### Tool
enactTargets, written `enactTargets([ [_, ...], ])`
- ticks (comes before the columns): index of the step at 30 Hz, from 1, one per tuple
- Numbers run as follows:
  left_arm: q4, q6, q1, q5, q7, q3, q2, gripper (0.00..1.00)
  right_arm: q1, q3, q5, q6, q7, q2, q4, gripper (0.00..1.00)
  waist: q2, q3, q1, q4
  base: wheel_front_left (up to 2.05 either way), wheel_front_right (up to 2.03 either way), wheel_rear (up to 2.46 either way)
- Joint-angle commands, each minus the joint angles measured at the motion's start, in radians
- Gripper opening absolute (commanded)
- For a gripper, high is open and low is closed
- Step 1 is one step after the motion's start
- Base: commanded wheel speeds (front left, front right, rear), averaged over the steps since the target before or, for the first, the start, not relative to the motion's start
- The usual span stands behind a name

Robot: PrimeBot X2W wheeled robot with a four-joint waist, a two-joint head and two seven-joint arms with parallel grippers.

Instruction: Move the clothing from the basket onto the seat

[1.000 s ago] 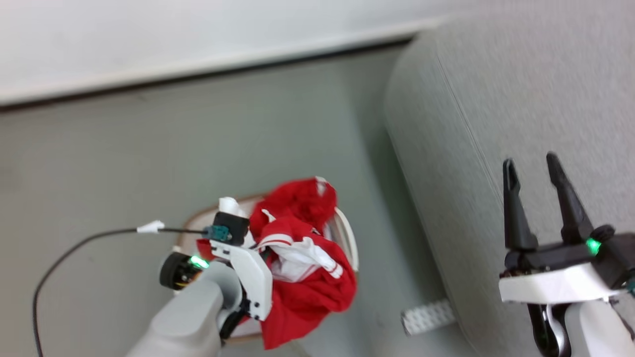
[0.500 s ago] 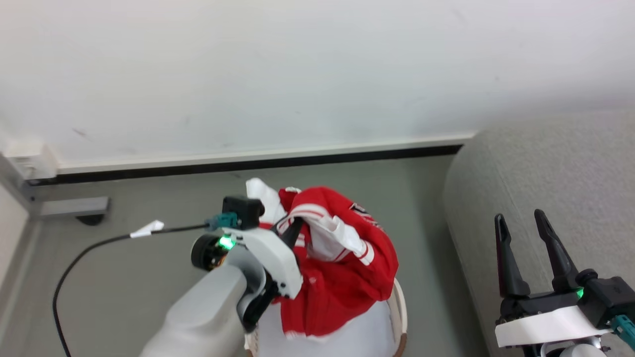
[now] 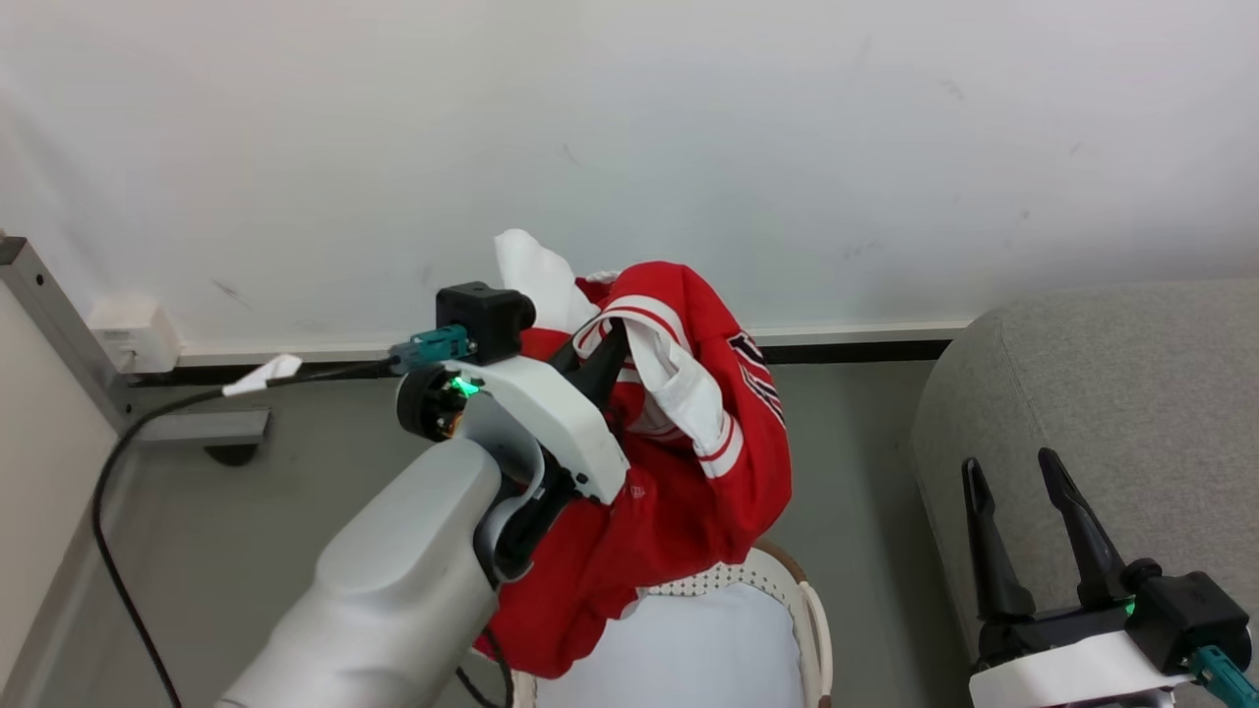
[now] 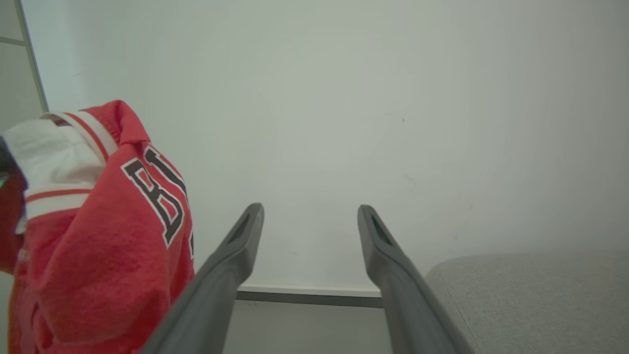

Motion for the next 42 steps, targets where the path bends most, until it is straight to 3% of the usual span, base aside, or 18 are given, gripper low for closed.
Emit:
enactTargets([
  [1, -0.031, 0.012, -0.011, -0.004, 0.008, 0.003, 0.012, 0.00, 0.017, 0.006, -0.005, -0.002, 0.000, -0.003, 0.006, 1.00, -0.0002, -0.005, 0.0002, 0.001, 0.00, 0.00, 0.00],
  [10, -0.111, 0.053, 0.025, -0.008, 0.035, 0.001, 0.042, 0.00, 0.015, 0.037, -0.012, -0.002, 0.000, -0.003, 0.006, 1.00, -0.0002, -0.013, 0.0002, -0.006, 0.00, 0.00, 0.00],
  [16, -0.133, 0.065, 0.040, -0.011, 0.042, -0.004, 0.042, 0.00, 0.017, 0.115, 0.010, -0.002, 0.000, -0.021, -0.059, 1.00, -0.0002, -0.012, 0.0002, -0.010, 0.00, 0.00, 0.00],
  [26, -0.137, 0.065, 0.043, -0.018, 0.047, -0.012, 0.032, 0.00, -0.006, 0.342, 0.062, -0.002, 0.000, -0.101, -0.089, 1.00, -0.0002, -0.009, 0.0002, -0.013, 0.00, 0.00, 0.00],
  [30, -0.126, 0.057, 0.035, -0.022, 0.050, -0.025, 0.013, 0.00, -0.053, 0.427, 0.068, -0.002, 0.001, -0.098, -0.035, 1.00, -0.0002, -0.008, 0.0002, 0.015, 0.00, 0.00, 0.00],
  [37, -0.122, 0.050, 0.023, -0.012, 0.054, -0.046, -0.012, 0.00, -0.126, 0.427, 0.044, -0.002, 0.000, -0.056, 0.068, 1.00, -0.0002, -0.008, 0.0002, 0.051, 0.00, 0.00, 0.00],
  [42, -0.124, 0.043, 0.021, -0.008, 0.054, -0.068, -0.030, 0.00, -0.180, 0.417, 0.032, -0.002, 0.000, -0.044, 0.207, 1.00, -0.0002, -0.007, 0.0002, 0.083, 0.00, 0.00, 0.00],
])
